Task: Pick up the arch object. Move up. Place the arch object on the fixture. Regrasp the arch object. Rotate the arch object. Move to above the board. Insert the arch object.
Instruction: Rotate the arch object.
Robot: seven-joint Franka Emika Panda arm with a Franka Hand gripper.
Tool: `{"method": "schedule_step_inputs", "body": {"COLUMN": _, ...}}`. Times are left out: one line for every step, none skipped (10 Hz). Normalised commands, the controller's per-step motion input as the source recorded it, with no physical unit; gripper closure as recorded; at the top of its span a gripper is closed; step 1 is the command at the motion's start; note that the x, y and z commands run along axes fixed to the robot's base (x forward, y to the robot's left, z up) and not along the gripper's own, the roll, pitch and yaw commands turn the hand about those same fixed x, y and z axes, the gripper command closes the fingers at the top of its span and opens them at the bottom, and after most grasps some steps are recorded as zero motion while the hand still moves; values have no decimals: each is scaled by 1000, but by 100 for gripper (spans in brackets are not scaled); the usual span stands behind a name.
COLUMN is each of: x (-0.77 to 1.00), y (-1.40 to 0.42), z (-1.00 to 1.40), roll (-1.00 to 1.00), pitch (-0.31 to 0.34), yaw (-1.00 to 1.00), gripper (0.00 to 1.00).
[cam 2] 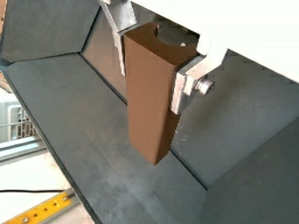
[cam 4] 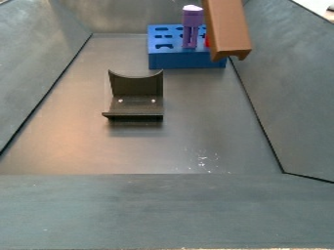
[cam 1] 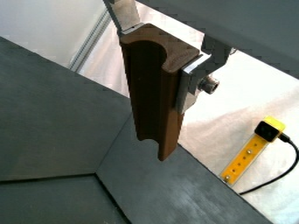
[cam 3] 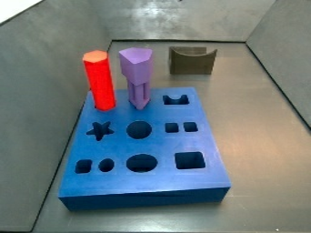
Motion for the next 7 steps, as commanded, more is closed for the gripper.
{"method": "schedule_step_inputs", "body": {"x": 0, "y": 0, "z": 0, "roll": -959, "pitch": -108, "yaw": -1000, "gripper": 100}}
{"method": "schedule_step_inputs", "body": {"x": 66, "y": 9, "z": 3, "roll": -959, "pitch": -98, "yaw": -1000, "gripper": 100}}
{"method": "schedule_step_inputs", "body": {"x": -49, "y": 56, "z": 62, "roll": -961, "pitch": -52, "yaw": -1000, "gripper": 100}}
{"method": "schedule_step_inputs", "body": {"x": -105, "y": 49, "z": 84, "roll": -950, "pitch": -11, "yaw": -1000, "gripper": 100}}
{"method": "schedule_step_inputs", "body": {"x": -100, "y": 37, "z": 65, "roll": -934, "pitch": 53, "yaw": -1000, "gripper": 100}}
{"method": "schedule_step_inputs", "body": {"x": -60, "y": 29, "z": 48, "roll": -929, "pitch": 104, "yaw": -1000, "gripper": 100}}
{"method": "schedule_step_inputs", "body": {"x": -34, "y": 22, "z": 34, "roll": -924, "pitch": 172, "yaw": -1000, "gripper": 100}}
